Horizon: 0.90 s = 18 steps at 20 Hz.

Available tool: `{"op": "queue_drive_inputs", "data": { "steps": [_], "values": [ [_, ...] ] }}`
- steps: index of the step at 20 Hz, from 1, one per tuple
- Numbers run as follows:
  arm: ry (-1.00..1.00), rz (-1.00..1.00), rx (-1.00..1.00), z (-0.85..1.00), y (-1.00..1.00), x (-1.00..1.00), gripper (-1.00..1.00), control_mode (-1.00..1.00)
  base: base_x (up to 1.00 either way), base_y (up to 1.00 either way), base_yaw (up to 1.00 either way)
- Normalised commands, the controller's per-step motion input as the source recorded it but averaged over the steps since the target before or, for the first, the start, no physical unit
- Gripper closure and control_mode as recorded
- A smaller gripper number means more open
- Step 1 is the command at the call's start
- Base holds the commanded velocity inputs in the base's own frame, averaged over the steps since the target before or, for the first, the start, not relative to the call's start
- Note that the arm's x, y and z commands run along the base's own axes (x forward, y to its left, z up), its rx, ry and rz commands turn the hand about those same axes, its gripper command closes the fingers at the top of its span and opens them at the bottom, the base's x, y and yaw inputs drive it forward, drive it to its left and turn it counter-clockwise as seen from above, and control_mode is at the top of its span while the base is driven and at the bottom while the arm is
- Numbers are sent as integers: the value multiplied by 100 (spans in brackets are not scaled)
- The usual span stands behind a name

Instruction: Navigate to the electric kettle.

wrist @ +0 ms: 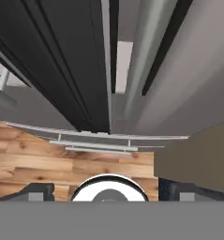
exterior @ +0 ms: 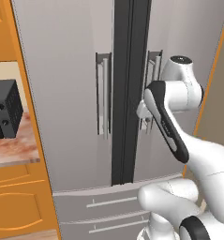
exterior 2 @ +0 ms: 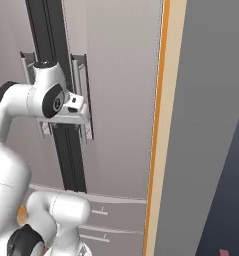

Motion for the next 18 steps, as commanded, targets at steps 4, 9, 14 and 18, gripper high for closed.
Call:
{"op": "queue_drive_inputs", "data": {
  "steps": [4,9,14,18],
  "values": [
    [-51,-5,0,27,0,-96,-100,-100,0,0,0],
    [-63,-2,0,61,0,-72,-100,-100,0,0,0],
    [-57,0,2,64,-2,-53,-100,-100,0,0,0],
    [-23,0,9,31,0,-41,-100,100,-49,10,0]
  ]
}}
